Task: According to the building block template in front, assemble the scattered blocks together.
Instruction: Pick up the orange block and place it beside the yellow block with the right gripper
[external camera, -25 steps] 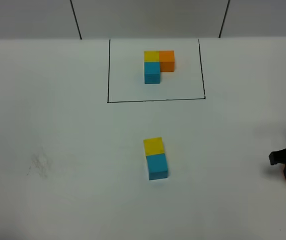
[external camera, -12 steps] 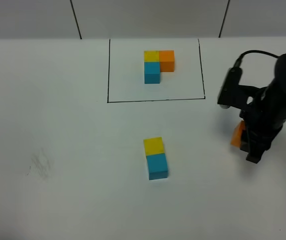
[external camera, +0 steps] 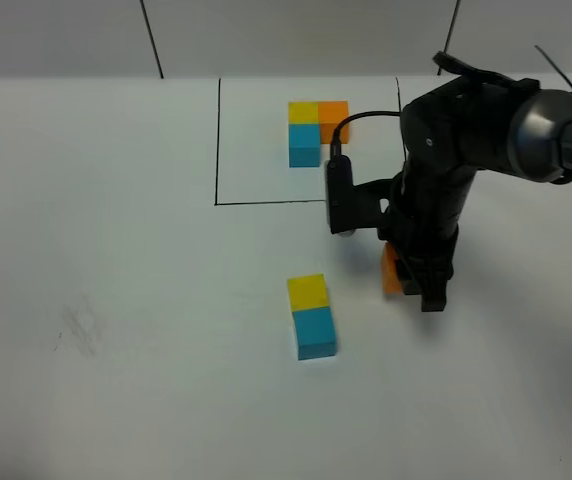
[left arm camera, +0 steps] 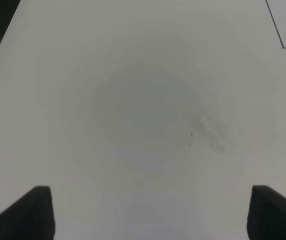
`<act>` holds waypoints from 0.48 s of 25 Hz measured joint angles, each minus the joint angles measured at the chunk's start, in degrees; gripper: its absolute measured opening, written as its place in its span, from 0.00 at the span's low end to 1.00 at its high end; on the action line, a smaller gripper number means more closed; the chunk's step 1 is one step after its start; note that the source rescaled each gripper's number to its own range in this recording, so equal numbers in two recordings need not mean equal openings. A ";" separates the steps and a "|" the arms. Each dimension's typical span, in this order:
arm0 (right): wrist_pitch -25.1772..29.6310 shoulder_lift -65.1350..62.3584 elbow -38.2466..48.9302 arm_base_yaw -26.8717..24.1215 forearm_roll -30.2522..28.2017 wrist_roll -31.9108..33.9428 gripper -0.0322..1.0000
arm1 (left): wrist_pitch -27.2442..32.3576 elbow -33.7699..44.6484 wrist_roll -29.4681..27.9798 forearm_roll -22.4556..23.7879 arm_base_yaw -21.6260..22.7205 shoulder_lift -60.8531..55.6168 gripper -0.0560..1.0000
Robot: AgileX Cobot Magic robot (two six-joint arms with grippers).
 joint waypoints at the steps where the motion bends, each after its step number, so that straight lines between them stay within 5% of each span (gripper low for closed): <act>1: 0.15 0.53 -1.10 0.78 -0.58 -0.34 0.27 | -0.05 0.00 0.00 0.00 0.00 0.00 0.67; 12: 0.79 3.03 -4.34 4.75 -0.87 -0.87 0.27 | -0.05 0.00 0.00 0.00 0.00 0.00 0.67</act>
